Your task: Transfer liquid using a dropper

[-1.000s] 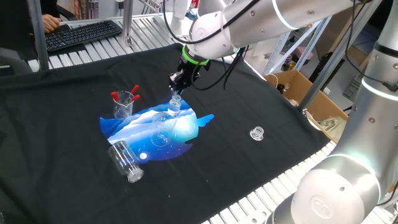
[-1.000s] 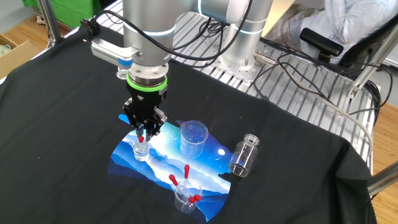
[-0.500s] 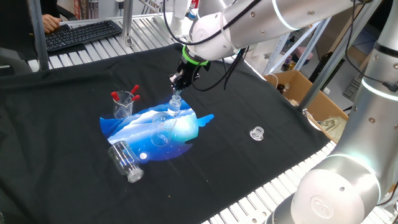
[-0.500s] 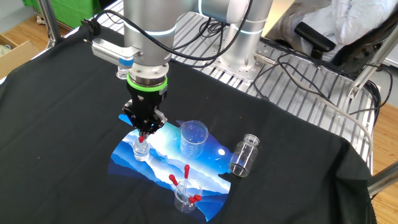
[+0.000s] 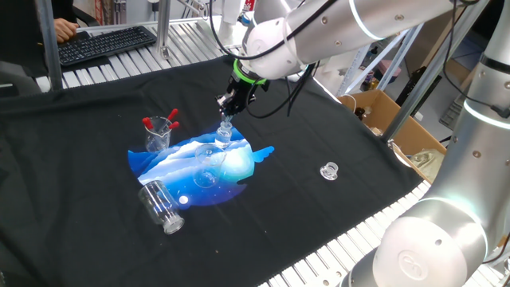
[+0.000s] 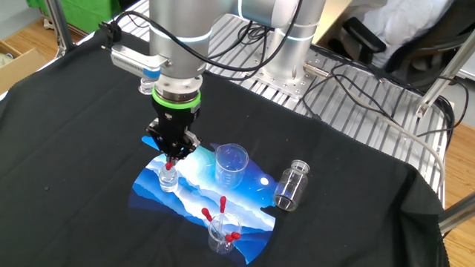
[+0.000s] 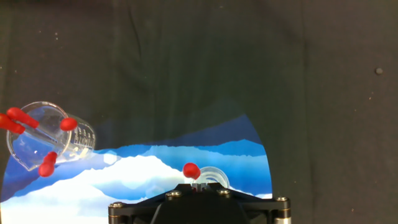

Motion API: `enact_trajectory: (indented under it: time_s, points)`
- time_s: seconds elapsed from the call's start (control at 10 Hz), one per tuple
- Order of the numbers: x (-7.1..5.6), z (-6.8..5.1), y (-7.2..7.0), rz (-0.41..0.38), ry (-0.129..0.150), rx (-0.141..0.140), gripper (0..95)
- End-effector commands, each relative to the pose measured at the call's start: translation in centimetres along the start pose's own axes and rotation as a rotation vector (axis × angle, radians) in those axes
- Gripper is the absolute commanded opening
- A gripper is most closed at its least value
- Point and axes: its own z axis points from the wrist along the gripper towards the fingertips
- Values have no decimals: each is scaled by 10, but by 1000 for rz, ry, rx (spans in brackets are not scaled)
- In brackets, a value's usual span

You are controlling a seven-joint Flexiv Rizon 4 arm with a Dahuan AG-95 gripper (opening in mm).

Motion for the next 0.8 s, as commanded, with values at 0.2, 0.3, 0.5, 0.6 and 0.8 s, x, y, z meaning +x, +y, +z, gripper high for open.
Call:
enact_trajectory:
  time_s: [0.2,0.3,0.5,0.6,0.8]
  points:
    - [1,5,-1,21,-17,5,570]
    - [1,7,-2,25,-21,4,570]
    - [1,8,-2,32,-22,1,570]
    - [0,8,-1,30,-22,1,570]
    - [-3,9,2,27,-21,-2,380]
